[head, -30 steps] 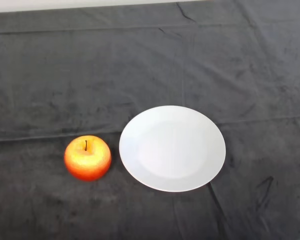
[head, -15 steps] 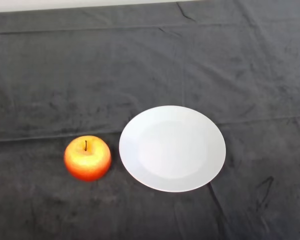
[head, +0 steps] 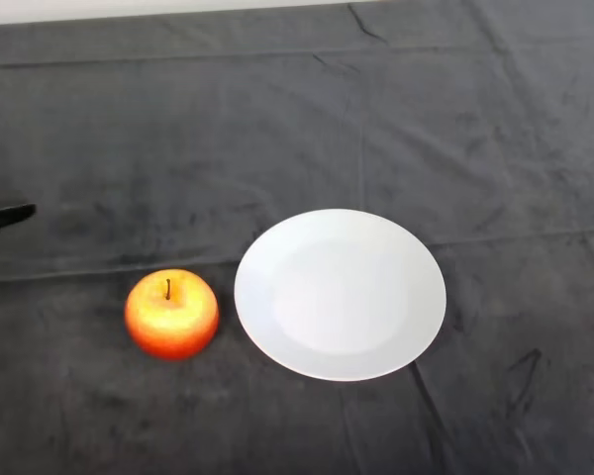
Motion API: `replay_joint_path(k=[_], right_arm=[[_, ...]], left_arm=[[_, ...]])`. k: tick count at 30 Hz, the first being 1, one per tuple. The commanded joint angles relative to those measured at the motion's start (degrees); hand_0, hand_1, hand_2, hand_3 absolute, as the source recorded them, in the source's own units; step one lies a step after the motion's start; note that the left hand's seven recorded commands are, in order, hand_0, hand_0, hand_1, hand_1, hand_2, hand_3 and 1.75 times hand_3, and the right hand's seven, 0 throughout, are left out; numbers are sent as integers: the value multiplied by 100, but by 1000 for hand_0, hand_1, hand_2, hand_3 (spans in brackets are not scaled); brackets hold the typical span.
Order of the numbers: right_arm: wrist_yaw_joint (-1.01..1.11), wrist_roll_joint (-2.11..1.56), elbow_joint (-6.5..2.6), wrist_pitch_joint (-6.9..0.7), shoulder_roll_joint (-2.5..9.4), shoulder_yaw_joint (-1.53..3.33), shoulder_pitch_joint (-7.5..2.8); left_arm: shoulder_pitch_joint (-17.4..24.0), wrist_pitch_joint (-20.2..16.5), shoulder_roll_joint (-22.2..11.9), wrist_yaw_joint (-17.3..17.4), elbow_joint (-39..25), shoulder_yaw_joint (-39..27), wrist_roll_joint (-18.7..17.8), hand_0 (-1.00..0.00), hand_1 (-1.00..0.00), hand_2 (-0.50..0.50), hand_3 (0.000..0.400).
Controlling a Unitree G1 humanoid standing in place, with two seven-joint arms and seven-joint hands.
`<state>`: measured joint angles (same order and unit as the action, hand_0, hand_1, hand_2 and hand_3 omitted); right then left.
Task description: Move the apple to the plate
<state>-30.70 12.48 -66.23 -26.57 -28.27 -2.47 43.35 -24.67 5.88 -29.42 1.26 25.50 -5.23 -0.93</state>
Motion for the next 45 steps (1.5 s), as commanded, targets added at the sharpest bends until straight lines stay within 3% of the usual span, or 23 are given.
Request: replay_joint_path(k=[1,7,20,34,45], right_arm=[[5,-14,-94,-27,-45,22,-126],[17,-16,-49,-37,-45,21,-150],[36,-16,20,-59,-46,18,-184],[46,-13,57,-79,-46,14,-200],[50,-8,68,-88,-45,11,-204]], left_arm=[[279,-203,7,153,-422,122,22,0,0,0,0],[530,-730,-7,512,-1100,379,36,0,0,0,0],[678,-1461,295,835,-1591,1109,294,0,0,0,0],[724,-1680,393,1199,-1572,1725,537,0,0,0,0],[813,-1895,229,1531,-1759,2041,752,0,0,0,0]])
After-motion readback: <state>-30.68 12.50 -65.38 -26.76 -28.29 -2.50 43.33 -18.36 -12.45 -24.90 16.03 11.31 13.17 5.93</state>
